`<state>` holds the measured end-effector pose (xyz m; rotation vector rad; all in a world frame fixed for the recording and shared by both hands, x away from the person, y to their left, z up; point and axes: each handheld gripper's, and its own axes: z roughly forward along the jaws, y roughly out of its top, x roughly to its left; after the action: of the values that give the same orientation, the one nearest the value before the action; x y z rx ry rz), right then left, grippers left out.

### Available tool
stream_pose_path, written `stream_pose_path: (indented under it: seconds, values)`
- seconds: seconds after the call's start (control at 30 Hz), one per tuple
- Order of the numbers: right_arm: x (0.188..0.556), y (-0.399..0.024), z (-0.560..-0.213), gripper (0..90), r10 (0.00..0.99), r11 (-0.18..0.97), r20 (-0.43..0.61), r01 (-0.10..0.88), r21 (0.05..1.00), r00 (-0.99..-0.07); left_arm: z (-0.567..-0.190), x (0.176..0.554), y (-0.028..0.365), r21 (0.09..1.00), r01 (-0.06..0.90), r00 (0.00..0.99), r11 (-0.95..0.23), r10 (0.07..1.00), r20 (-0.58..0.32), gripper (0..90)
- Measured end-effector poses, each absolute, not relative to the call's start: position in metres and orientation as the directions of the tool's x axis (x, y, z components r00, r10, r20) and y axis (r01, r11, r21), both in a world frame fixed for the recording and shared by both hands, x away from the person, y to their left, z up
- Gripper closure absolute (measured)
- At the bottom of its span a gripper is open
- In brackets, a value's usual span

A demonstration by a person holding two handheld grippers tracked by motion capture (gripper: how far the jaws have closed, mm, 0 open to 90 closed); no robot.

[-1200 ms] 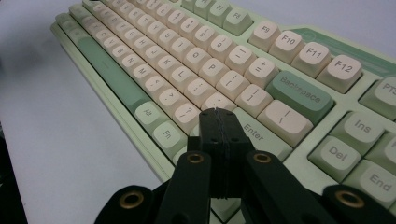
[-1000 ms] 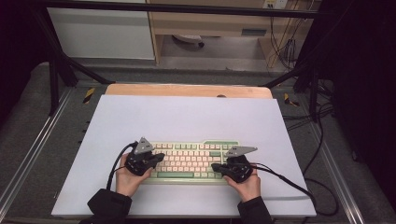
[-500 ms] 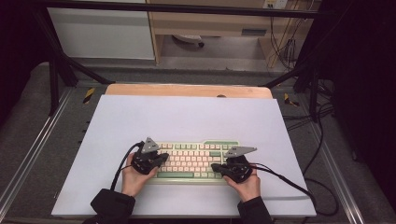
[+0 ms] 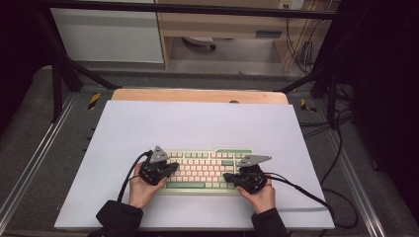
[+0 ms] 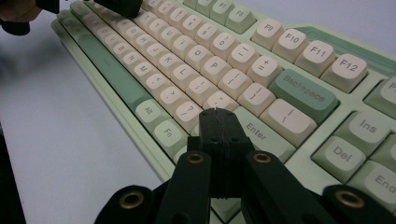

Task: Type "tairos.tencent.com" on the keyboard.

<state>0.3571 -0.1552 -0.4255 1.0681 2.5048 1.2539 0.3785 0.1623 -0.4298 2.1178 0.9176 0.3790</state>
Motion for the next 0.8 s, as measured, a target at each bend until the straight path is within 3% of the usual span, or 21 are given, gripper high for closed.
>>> stream_pose_path:
  seconds: [0.8]
  values:
    - [0.355, -0.159, -0.418, 90.0, 0.653, 0.382, 0.178, 0.523, 0.762, -0.736, -0.418, 0.362, 0.182, 0.783, 0.47, 0.703, -0.407, 0.709, -0.054, 90.0]
